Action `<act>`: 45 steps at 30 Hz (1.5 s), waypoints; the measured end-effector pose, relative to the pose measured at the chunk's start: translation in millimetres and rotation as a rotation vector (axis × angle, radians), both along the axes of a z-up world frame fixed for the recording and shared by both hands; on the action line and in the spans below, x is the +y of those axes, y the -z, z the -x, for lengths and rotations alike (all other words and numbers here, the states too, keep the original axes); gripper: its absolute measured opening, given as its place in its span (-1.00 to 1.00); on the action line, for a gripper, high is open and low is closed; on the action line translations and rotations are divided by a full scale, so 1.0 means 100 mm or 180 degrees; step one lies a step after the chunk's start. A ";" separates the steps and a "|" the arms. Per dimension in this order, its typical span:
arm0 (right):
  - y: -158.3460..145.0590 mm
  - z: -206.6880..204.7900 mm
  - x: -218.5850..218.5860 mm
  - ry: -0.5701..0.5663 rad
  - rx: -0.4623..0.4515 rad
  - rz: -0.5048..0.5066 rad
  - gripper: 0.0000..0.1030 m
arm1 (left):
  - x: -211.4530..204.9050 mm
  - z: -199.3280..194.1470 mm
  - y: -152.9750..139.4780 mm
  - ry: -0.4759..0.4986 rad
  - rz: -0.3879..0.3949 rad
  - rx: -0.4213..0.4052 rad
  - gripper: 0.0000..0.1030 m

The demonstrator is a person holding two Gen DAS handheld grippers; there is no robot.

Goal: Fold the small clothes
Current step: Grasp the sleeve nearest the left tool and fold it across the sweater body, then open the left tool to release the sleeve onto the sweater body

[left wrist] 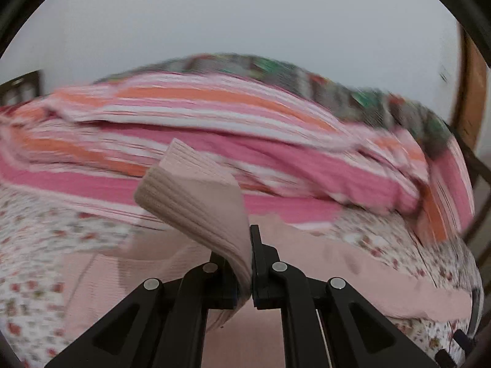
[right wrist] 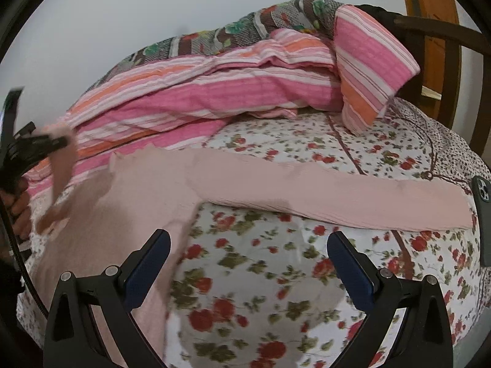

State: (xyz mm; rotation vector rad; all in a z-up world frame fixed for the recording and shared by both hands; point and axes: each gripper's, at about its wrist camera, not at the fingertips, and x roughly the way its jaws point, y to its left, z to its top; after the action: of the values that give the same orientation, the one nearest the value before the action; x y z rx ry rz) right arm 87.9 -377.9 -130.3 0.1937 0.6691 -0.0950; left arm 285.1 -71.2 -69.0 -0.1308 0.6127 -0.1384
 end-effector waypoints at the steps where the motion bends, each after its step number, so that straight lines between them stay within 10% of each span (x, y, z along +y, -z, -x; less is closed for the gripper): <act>1: 0.02 0.00 -0.01 0.0006 0.0015 0.0014 0.95 | -0.20 0.01 0.07 0.0101 -0.0010 0.0046 -0.88; 9: 0.12 -0.12 -0.02 -0.0034 0.0096 0.0032 0.95 | -0.92 0.04 0.66 0.0832 0.0042 0.0577 -0.81; 16: 0.08 -0.44 0.22 -0.0288 0.0039 -0.0034 0.90 | -0.28 0.35 0.47 0.0747 0.0052 0.0251 0.62; 24: 0.19 -1.00 0.65 -0.0605 0.0217 -0.0139 0.15 | 1.04 0.38 0.63 -0.0198 -0.0199 0.0323 0.62; 29: 0.38 -1.32 0.83 -0.0581 0.0443 -0.0113 -0.06 | 1.48 0.40 0.94 -0.0244 0.0024 0.0503 0.62; 34: 0.45 -1.29 0.95 -0.0612 0.0340 0.0184 -0.79 | 1.59 0.34 1.16 -0.0265 0.0225 0.0682 0.59; 45: 0.44 -1.21 0.89 -0.0430 0.0306 0.0232 -0.66 | 1.47 0.36 1.14 -0.0371 -0.0012 0.0586 0.59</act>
State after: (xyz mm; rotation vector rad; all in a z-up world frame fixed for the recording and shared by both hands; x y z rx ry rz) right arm 208.8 -288.6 -174.3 0.0737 0.7714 0.0011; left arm 248.9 76.0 -183.2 -0.1765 0.7870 -0.0121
